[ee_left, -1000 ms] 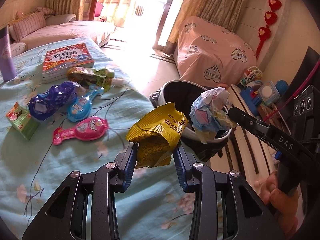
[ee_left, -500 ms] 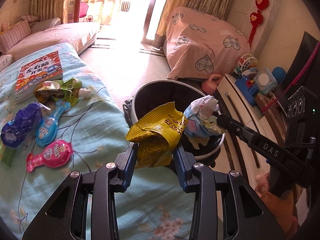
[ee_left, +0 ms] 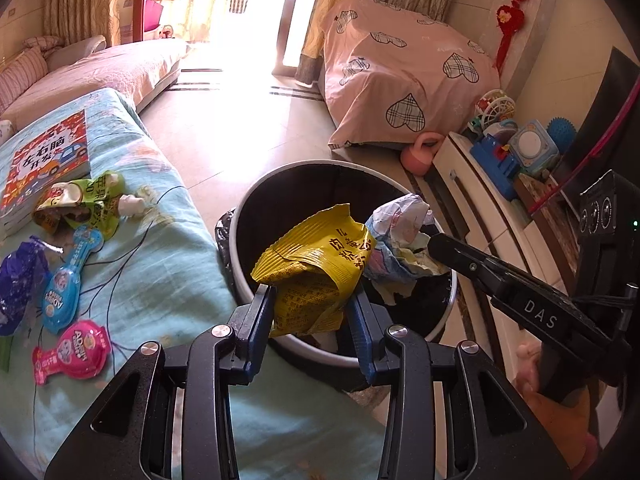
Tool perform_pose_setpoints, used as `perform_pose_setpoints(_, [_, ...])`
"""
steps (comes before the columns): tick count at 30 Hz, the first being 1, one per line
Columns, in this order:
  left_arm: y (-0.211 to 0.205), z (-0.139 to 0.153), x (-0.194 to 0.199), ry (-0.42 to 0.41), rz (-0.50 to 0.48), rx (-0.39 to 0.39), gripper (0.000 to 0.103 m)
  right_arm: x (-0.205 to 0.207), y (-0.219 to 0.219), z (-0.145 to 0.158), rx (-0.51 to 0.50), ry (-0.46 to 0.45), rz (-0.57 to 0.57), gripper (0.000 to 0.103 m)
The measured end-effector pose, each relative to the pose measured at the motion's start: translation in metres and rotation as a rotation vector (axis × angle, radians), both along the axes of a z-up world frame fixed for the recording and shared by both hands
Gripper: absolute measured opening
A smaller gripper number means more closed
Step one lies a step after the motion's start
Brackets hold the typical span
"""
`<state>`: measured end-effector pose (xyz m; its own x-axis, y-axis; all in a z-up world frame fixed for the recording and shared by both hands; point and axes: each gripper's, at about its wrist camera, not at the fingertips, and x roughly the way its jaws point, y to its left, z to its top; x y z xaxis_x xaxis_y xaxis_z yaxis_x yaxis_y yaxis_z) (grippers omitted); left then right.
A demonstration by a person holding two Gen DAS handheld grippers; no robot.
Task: Collect trash
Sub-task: 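Open left tool to drop the yellow wrapper while right tool releases the paper, then move left tool to the green juice box while right tool moves to pink candy pack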
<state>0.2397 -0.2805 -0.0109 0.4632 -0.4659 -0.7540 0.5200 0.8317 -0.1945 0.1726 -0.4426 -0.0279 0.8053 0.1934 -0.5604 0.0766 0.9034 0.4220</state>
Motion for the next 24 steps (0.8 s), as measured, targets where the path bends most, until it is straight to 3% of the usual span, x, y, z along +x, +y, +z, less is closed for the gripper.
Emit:
perform_pose_setpoints(8, [-0.004,-0.005,-0.002,0.012,0.004,0.022,0.056,0.001,-0.006,-0.005,0.018,0.015,-0.020,0.022])
perform_pose_setpoints(10, [0.001,-0.004,-0.005,0.014,0.011,0.017,0.063,0.000,-0.008,-0.005,0.031,0.011,-0.022,0.033])
perform_pose_setpoints(14, [0.014,-0.004,-0.014,0.012,0.031,0.011,0.065,-0.008,-0.005,-0.001,0.036,-0.007,-0.025,0.046])
perform_pose_setpoints(16, [0.025,-0.005,-0.019,0.023,0.052,-0.004,0.067,-0.011,-0.002,0.001,0.042,-0.017,-0.021,0.059])
perform_pose_setpoints(22, [0.071,-0.012,-0.033,0.053,0.129,-0.036,0.068,-0.024,0.023,0.008,0.057,-0.042,0.015,0.084])
perform_pose_setpoints(24, [0.089,-0.016,-0.038,0.060,0.162,-0.040,0.068,-0.028,0.038,0.011,0.051,-0.050,0.037,0.088])
